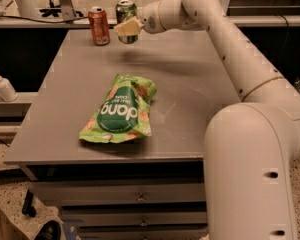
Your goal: Move green can near coke can
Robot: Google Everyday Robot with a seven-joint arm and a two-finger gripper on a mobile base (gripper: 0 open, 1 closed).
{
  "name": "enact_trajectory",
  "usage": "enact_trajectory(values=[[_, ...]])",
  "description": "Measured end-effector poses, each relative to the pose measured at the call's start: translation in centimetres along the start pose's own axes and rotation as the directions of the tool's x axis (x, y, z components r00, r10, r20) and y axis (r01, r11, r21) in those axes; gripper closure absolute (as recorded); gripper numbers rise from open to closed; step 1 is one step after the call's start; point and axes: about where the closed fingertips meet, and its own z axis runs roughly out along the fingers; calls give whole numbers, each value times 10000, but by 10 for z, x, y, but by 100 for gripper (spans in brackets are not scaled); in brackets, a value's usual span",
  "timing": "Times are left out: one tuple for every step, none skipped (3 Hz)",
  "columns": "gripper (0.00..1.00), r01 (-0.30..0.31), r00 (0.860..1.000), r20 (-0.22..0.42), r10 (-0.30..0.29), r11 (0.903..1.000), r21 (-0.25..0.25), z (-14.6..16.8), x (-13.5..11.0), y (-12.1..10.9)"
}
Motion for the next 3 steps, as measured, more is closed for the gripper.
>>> enact_trajectory(values=[[100, 121, 9997, -210, -117, 9998, 169, 8, 7, -4], [100, 403, 9987, -329, -387, 9981, 475, 17, 13, -17], [100, 593, 9977, -385, -560, 9941, 906, 32, 17, -37]])
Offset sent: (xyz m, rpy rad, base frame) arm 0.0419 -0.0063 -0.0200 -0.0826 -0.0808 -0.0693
